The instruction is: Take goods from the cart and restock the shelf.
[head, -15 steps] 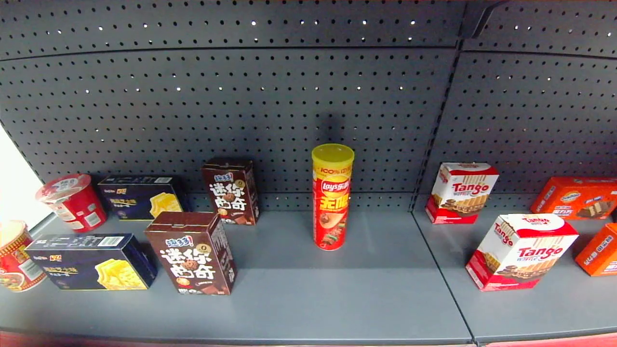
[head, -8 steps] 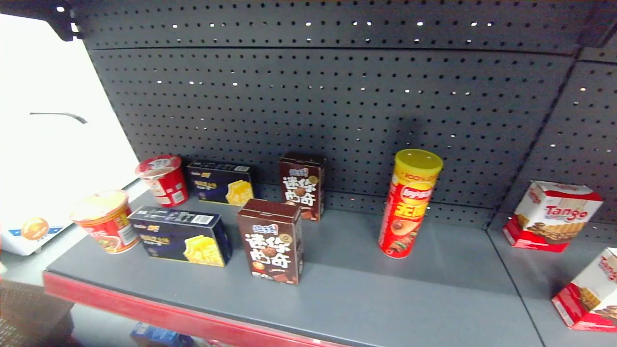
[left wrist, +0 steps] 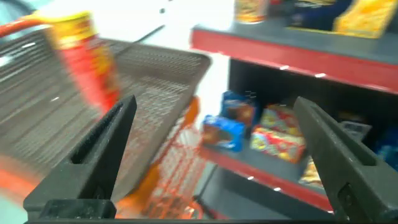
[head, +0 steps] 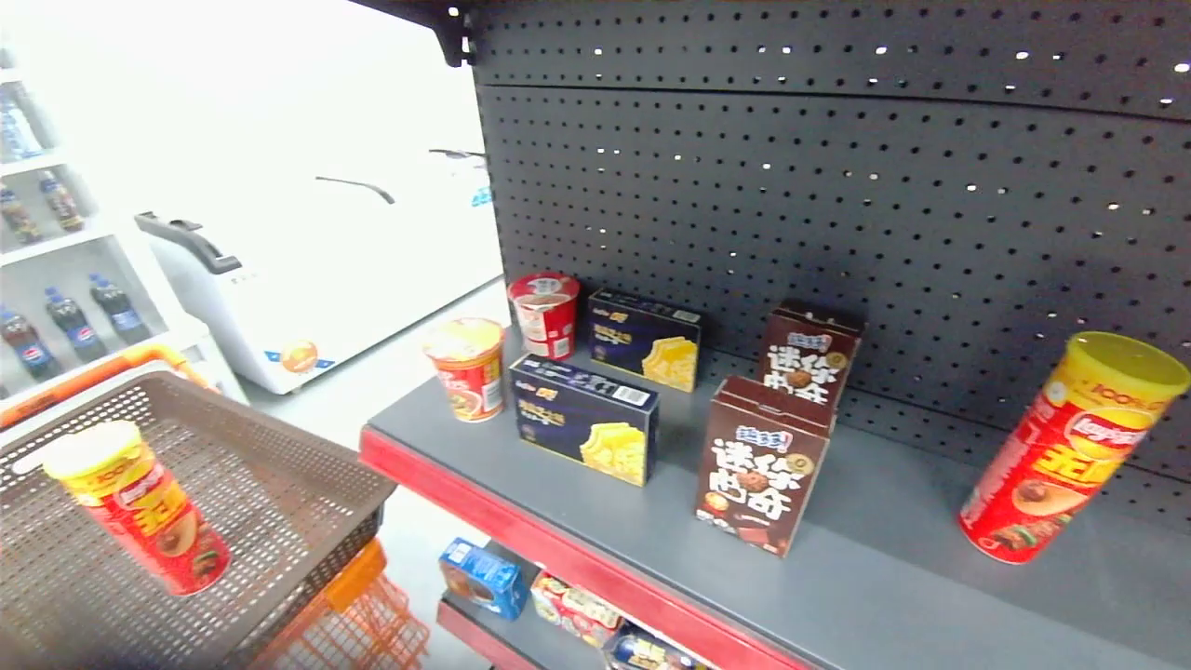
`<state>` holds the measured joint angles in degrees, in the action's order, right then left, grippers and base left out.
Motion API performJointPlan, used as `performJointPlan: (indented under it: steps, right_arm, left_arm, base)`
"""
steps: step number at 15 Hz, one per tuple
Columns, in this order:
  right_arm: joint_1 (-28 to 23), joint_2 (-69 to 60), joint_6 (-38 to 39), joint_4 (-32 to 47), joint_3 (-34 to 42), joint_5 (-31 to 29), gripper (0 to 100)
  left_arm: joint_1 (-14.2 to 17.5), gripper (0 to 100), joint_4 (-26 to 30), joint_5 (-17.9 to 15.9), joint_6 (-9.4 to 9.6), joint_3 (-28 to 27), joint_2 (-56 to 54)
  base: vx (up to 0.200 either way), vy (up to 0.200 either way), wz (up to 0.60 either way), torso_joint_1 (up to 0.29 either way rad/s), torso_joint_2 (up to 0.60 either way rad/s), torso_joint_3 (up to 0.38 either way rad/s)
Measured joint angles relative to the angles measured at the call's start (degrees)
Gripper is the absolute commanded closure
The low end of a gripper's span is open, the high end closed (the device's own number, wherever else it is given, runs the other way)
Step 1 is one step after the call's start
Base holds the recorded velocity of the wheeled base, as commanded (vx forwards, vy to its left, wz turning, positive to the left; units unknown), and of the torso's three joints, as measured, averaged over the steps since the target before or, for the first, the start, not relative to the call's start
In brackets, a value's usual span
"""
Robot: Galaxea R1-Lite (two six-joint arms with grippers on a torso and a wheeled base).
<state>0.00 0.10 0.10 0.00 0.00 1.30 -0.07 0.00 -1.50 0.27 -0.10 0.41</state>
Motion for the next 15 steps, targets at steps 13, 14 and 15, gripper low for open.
performJointPlan:
  steps: [13, 14, 15]
  right_arm:
    - [0.00, 0.00, 0.06, 0.00, 0.00, -0.02, 0]
    - [0.07, 0.00, 0.06, 0.00, 0.00, 0.00, 0]
    - [0.02, 0.00, 0.06, 0.00, 0.00, 0.00, 0]
  left_arm:
    - [0.02, 0, 0.00, 0.39, 0.06, 0.00, 0.00]
    - [0.07, 0, 0.00, 1.28, 0.16, -0.01, -0.01]
    - [0.05, 0, 0.00, 1.96, 0.77, -0.91, 0.00]
  base:
    - [0.000, 0.000, 0.18, 0.001, 0.00, 0.001]
    - [0.000, 0.000, 0.00, 0.000, 0.00, 0.000]
    - [0.000, 0.000, 0.00, 0.000, 0.00, 0.000]
